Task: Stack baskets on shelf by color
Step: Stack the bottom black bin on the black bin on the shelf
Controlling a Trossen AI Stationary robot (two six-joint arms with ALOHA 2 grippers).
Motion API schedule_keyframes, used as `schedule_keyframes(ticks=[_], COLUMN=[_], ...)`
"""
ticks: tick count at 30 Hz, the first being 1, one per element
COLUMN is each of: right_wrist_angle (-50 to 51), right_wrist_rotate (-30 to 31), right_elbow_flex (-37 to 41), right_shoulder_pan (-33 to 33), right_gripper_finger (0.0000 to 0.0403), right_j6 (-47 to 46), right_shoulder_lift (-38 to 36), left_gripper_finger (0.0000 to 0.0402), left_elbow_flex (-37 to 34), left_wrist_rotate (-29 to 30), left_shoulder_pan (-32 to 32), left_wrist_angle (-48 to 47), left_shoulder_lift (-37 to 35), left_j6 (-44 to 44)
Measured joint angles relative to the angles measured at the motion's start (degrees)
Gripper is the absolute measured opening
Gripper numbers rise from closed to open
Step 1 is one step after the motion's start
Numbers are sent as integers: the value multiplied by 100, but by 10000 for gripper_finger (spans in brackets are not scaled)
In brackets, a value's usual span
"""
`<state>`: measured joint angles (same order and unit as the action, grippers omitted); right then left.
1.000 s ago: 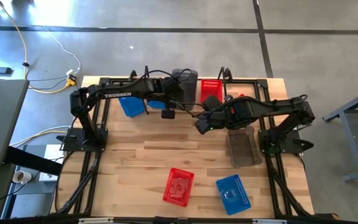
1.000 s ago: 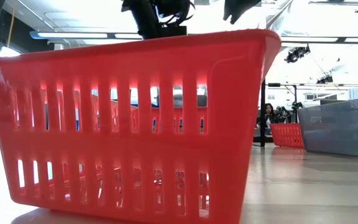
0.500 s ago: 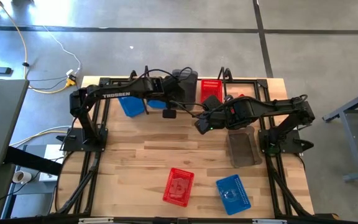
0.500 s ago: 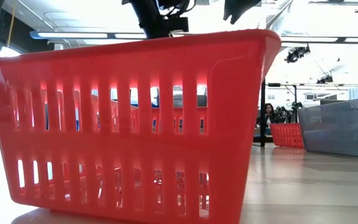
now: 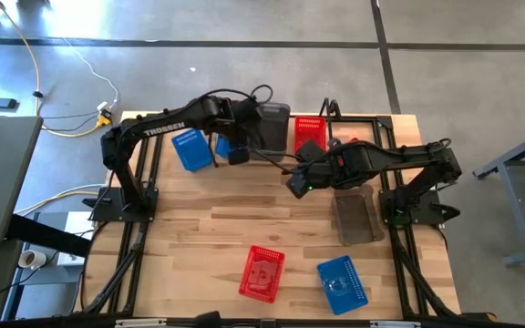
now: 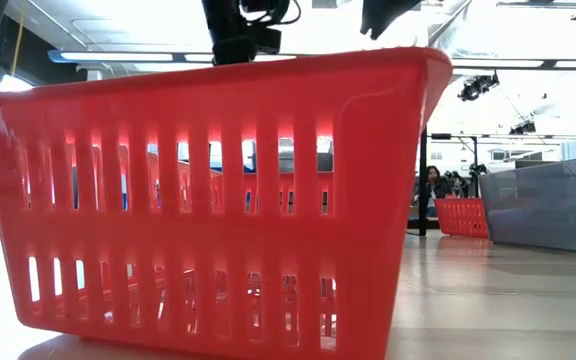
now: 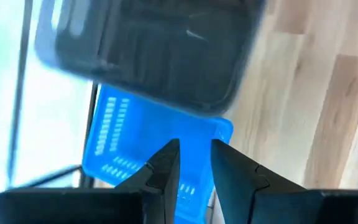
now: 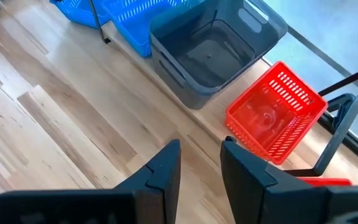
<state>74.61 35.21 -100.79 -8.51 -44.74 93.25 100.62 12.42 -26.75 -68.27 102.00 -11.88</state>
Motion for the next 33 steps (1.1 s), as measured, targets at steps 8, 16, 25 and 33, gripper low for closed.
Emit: schedule_keyframes(ticks=[8,16,25,33], right_wrist_angle=[-2,-3,-2,-2], right_wrist_rotate=[-576,-926,-1058,-1074], right_elbow_flex=[0,0,2,2], right_shoulder_pan=[443,853,1018,1016], right_gripper_finger=[101,101,101,101], right_j6=[739,1416,1673,1697], right_shoulder_lift=[0,0,0,0], left_gripper_finger=[81,81,81,81], left_elbow_flex=[0,0,-7,-7], left_wrist_rotate=[-6,-191,125,671], left_shoulder_pan=[-480,-694,-712,-747], left_wrist_angle=[386,693,789,805], left_shoulder_lift=[2,119,604,619], left_j6=[1262,1628,1779,1845])
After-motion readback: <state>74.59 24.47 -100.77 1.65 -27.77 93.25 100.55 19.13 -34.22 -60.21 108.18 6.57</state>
